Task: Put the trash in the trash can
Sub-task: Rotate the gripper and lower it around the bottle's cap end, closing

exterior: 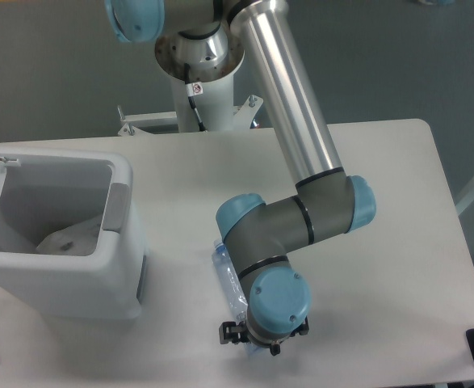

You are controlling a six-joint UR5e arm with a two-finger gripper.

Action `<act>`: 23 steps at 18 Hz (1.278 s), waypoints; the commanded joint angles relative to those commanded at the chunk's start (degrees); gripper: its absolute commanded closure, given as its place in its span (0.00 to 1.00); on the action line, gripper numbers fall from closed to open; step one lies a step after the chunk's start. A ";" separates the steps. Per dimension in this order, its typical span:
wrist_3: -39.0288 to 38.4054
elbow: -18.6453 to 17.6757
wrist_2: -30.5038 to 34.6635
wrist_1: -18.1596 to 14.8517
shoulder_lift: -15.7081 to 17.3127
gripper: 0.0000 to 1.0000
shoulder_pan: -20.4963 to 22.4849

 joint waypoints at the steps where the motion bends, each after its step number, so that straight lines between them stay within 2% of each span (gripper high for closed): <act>1: 0.00 0.00 0.35 0.00 -0.18 0.00 -0.18; 4: 0.00 -0.26 0.53 0.44 -0.79 0.00 -0.97; 7: 0.09 -1.75 0.62 4.03 -0.62 0.00 -1.41; 9: 0.09 -3.42 0.62 5.44 0.26 0.11 -1.50; 14: 0.09 -5.27 0.53 5.63 2.19 0.55 -1.76; 17: 1.05 -7.11 0.45 5.71 4.03 0.73 -1.68; 23: 2.55 -8.17 0.18 5.63 5.97 0.74 -1.41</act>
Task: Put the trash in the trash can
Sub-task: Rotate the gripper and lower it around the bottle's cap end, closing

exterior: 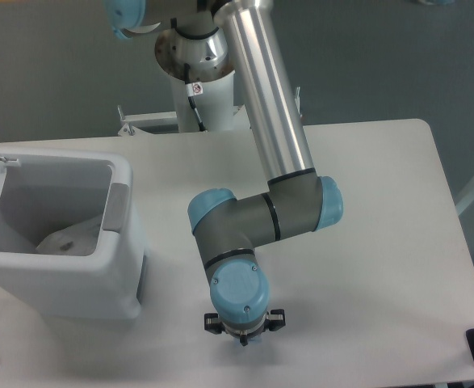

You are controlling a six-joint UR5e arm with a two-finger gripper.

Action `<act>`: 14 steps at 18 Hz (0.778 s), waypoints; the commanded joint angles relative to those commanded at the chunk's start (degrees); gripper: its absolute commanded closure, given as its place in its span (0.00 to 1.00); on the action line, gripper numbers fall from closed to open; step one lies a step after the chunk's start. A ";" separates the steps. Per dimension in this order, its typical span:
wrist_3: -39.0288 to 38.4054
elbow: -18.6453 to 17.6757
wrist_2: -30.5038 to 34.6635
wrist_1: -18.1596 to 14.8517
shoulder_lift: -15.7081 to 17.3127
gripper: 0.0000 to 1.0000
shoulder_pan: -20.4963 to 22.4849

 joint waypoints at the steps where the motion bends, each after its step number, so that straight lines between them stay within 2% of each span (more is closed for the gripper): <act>1: 0.18 -0.35 -0.09 0.00 0.44 0.74 0.18; 5: 0.53 -0.27 -1.14 0.00 1.76 0.74 1.49; 8: -0.43 0.52 -8.32 0.61 2.72 0.73 3.25; 11: -0.44 0.52 -12.12 2.81 4.65 0.73 4.30; 14: -1.66 0.44 -15.89 7.02 7.20 0.70 5.62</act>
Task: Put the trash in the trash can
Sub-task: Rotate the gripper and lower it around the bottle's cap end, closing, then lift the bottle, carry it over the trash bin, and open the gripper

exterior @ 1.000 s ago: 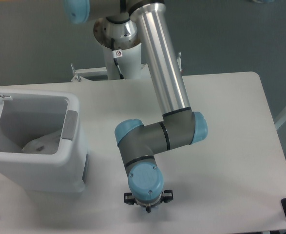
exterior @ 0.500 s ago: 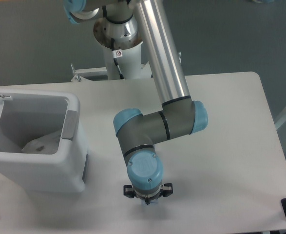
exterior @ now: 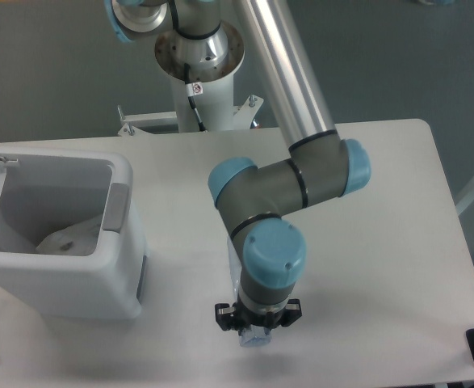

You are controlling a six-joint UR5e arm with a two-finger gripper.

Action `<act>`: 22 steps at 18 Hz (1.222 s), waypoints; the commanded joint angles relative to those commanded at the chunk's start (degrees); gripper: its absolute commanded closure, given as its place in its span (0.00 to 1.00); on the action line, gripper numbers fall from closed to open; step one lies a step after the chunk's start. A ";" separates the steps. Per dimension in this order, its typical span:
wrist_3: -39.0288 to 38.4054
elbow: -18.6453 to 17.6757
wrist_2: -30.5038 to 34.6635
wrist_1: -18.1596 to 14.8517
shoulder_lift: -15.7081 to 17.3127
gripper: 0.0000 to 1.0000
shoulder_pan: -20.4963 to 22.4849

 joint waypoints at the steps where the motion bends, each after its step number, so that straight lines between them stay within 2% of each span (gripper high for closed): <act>1: -0.70 0.09 -2.02 0.62 0.79 0.70 0.35; 7: -1.06 0.09 -9.59 1.24 6.94 0.70 1.23; 12: -0.80 0.61 -15.74 1.42 10.72 0.70 1.32; 22: -0.89 3.16 -31.90 8.01 15.38 0.70 0.97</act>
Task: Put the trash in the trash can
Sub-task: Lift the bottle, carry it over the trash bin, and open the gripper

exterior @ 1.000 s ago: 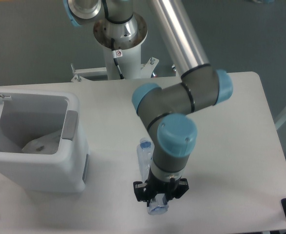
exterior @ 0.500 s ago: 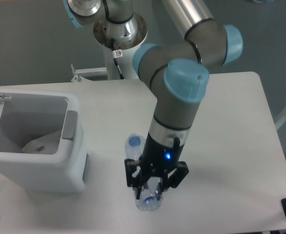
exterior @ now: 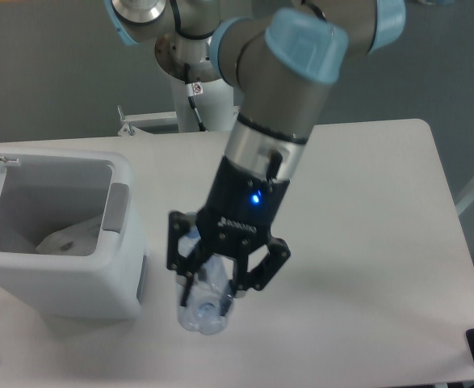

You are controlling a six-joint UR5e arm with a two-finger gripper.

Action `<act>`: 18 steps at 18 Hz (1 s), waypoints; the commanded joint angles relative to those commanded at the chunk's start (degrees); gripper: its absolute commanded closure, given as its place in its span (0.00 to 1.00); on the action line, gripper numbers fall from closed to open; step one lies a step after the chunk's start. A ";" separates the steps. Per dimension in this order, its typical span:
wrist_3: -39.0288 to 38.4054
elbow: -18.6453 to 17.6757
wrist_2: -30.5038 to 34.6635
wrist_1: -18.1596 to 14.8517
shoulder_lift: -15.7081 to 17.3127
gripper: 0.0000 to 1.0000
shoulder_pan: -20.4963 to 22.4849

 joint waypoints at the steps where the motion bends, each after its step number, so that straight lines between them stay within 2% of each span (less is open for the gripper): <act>1: 0.00 0.00 -1.50 0.44 0.44 0.70 -0.09; 7: 0.09 -0.61 -7.57 1.50 1.41 0.70 -0.96; 13: -0.18 -2.10 -7.49 1.76 1.58 0.66 -5.44; 18: 0.17 -7.11 -7.05 6.76 3.78 0.64 -7.46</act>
